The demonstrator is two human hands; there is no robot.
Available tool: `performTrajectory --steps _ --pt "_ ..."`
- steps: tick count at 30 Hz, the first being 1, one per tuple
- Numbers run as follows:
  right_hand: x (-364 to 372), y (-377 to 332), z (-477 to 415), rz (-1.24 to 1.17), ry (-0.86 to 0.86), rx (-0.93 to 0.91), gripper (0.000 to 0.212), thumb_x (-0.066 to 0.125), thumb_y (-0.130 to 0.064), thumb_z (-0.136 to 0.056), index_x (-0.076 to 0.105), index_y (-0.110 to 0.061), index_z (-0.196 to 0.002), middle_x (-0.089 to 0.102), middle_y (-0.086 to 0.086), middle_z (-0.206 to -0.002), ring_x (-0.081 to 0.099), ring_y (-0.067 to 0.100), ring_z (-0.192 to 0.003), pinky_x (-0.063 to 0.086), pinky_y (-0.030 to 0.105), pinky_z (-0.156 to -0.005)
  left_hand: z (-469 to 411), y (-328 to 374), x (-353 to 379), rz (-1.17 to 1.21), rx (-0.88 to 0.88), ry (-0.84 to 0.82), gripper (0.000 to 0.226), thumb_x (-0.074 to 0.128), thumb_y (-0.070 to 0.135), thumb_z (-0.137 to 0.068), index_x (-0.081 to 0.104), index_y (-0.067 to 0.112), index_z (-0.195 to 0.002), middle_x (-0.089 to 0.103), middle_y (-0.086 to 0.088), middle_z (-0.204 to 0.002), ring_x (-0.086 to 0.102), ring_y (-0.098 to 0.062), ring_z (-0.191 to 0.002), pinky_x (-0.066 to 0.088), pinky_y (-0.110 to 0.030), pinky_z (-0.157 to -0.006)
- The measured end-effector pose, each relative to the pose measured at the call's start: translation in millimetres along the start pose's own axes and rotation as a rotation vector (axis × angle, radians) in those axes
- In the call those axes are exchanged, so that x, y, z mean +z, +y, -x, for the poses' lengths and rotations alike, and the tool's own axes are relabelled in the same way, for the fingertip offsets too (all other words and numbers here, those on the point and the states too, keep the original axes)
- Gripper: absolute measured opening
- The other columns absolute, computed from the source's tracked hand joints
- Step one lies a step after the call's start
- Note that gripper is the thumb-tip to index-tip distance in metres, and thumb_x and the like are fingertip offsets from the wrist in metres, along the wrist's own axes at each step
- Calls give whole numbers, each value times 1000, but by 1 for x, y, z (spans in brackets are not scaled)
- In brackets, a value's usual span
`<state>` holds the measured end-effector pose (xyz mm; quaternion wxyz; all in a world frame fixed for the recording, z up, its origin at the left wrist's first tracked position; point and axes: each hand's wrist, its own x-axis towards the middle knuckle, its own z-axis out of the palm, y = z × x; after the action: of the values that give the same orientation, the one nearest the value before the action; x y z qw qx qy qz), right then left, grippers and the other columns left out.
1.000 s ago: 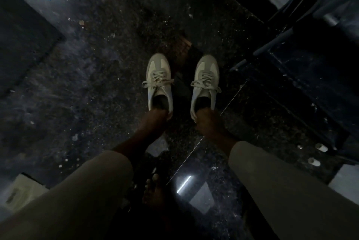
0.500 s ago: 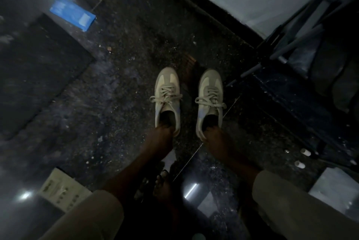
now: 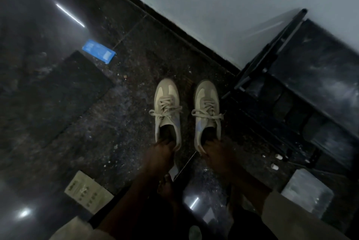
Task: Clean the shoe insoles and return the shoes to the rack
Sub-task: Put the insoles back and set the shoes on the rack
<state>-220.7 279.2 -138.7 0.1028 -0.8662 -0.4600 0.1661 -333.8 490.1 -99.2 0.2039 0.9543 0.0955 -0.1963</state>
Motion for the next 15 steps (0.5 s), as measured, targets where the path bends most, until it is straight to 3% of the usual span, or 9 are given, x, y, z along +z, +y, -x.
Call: performTrajectory --steps 3,6,11,15 --pt "-38 -16 20 -9 99 19 24 93 -15 -58 69 -14 -63 69 4 -70 66 21 -62 47 29 -66 22 20 -34 -6 20 6 22 76 14 -66 64 22 -83 65 1 -85 65 -21 -70 49 -29 -52" --pt "-83 -33 36 -4 189 -16 10 73 -18 -70 70 -13 -62 67 4 -67 66 22 -60 46 29 -67 41 37 -67 -33 23 27 27 79 18 -63 65 24 -85 66 2 -89 66 -19 -72 47 -27 -52" --pt "-153 -45 58 -70 124 94 27 50 -28 -78 68 -14 -64 66 5 -69 66 24 -61 55 31 -57 60 73 -117 -51 58 11 21 71 18 -74 65 23 -94 65 0 -96 66 -22 -83 52 -33 -60" --pt "-208 -48 76 -106 88 157 10 66 -22 -75 68 -15 -68 67 4 -72 66 25 -65 53 28 -56 69 109 -159 -40 81 -6 23 74 13 -72 69 20 -93 69 -2 -96 69 -23 -84 55 -33 -60"
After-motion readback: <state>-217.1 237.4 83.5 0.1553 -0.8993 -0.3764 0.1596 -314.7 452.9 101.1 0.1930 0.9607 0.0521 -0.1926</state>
